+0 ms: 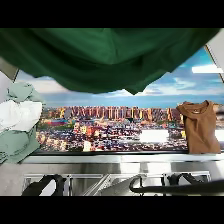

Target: Fold the shirts.

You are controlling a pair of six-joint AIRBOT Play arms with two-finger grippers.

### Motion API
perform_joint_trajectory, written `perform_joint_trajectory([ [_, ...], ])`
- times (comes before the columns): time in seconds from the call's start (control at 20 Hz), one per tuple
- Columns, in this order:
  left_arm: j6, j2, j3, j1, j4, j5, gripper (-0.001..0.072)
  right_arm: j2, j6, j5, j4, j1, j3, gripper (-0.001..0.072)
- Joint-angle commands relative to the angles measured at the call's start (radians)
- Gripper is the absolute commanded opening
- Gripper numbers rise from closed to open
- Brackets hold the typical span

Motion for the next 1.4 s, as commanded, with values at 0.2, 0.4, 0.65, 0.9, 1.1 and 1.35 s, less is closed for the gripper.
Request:
perform_joint_trajectory([
  [0.2,-0.009,0.246,-0.288,0.346,-0.004,0.000,0.0012,0.073,0.065,-0.029,-0.114,0.000,-0.003,0.0019],
  [0.4,0.035,0.206,-0.537,0.323,-0.004,-0.024,0.0013,-0.100,0.130,0.136,-0.038,0.002,-0.096,0.0019],
  [0.65,0.151,-0.051,-0.763,0.039,0.006,0.061,0.0012,-0.341,0.002,0.113,0.110,0.058,-0.423,0.0019],
  [0.9,0.214,-0.391,-0.844,-0.032,0.006,0.247,0.0012,-0.619,-0.059,-0.067,0.110,0.127,-0.518,0.0020],
  [1.1,0.237,-0.597,-0.686,-0.031,0.006,0.212,0.0188,-0.739,-0.059,-0.127,0.125,0.138,-0.517,0.0249],
  [1.35,0.135,-0.661,-0.428,0.072,0.014,-0.081,0.0654,-0.615,-0.056,-0.032,0.105,0.029,-0.510,0.0386],
])
